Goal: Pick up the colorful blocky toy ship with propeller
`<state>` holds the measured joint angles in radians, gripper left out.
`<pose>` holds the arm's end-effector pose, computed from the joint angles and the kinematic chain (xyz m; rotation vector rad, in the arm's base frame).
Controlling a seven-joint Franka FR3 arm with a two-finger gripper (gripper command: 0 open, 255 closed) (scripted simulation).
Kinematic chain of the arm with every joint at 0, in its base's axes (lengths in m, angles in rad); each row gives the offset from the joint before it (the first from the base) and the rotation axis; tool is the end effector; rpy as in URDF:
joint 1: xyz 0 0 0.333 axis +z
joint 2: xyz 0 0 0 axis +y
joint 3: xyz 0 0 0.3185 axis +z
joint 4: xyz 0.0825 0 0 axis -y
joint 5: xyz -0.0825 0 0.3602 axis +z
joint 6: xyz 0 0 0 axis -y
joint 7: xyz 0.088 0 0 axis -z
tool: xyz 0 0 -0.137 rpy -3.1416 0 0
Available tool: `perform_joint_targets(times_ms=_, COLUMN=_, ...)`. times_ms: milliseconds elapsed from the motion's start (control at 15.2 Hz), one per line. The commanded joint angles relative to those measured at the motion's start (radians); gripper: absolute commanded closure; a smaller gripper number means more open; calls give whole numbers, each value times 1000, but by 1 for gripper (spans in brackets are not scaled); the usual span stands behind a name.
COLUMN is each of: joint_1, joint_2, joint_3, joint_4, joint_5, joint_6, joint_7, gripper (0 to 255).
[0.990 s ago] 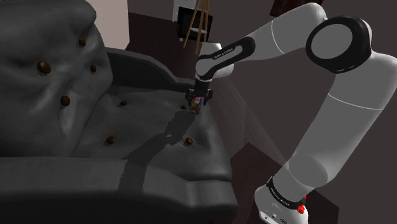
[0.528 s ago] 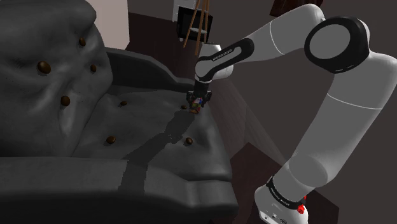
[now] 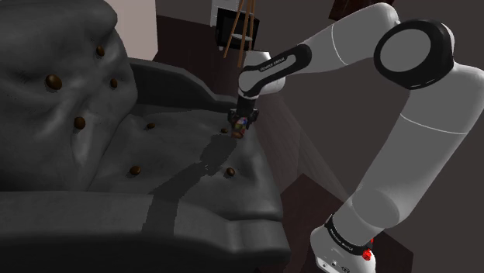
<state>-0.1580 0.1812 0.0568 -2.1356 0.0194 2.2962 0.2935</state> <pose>0.5415 -0.0544 0.3089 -3.0540 0.6327 0.0353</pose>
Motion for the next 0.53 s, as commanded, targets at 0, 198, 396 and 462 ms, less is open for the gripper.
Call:
perform_joint_targets(times_ms=0, joint_1=0, joint_2=-16, joint_3=0, joint_4=8, joint_5=1, joint_6=-23, joint_7=0, gripper=255)
perform_joint_targets(times_ms=198, joint_1=-1, joint_2=-39, joint_3=0, joint_4=22, joint_5=2, joint_6=-60, joint_7=-1, gripper=255)
perform_joint_targets(times_ms=396, joint_1=-1, joint_2=-60, joint_3=0, joint_4=38, joint_5=3, joint_6=-97, joint_7=-1, gripper=255)
perform_joint_targets(times_ms=462, joint_1=-1, joint_2=-67, joint_3=0, joint_4=44, joint_5=3, joint_6=-110, joint_7=-1, gripper=255)
